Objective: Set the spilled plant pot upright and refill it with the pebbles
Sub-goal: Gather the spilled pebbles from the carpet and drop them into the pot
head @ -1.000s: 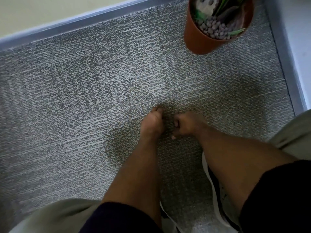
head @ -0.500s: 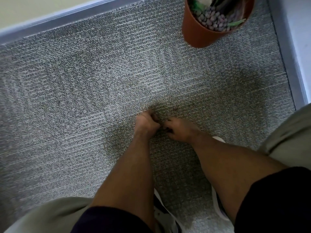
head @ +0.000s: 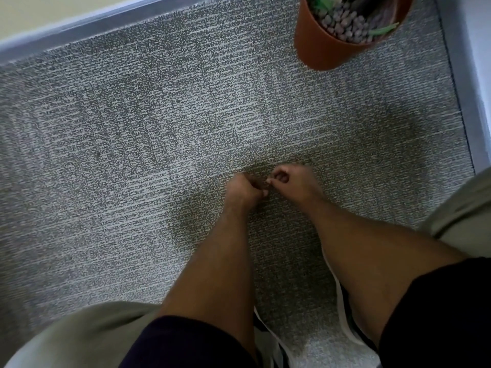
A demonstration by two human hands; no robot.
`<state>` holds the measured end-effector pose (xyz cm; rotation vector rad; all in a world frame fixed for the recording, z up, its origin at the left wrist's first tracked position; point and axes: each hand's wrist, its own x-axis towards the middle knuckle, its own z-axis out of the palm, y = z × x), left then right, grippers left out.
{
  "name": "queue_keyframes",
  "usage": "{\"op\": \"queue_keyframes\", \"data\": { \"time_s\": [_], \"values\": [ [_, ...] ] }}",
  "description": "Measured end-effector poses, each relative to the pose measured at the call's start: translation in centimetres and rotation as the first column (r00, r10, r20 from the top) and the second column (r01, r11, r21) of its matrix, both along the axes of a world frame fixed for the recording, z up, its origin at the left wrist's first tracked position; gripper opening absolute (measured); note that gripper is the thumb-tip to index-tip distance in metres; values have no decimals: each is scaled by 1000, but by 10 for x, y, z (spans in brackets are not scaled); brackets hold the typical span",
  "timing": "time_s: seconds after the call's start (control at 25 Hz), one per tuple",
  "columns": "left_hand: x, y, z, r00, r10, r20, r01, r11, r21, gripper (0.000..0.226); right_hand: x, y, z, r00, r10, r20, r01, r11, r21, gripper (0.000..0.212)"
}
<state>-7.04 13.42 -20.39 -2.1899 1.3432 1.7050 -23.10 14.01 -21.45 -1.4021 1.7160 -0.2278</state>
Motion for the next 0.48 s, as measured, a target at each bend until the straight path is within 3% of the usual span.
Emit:
{"op": "queue_keyframes", "data": {
  "time_s": [0.12,0.2,0.32,0.48],
  "values": [
    [-3,-11,1,982,163,-94,-165,986,-13,13,5,-19,8,983,-155,96,157,988,-5,14],
    [7,-13,3,989,141,39,-140,990,-27,12,4,-26,9,977,-197,85,202,978,-46,15],
    [34,4,-6,921,200,334,-217,976,13,48,-3,-31,6,974,-228,-9,226,967,-115,18],
    [37,21,-10,902,187,388,-251,960,121,70,-4,-37,0,978,-174,-114,161,980,-119,16]
  ]
}}
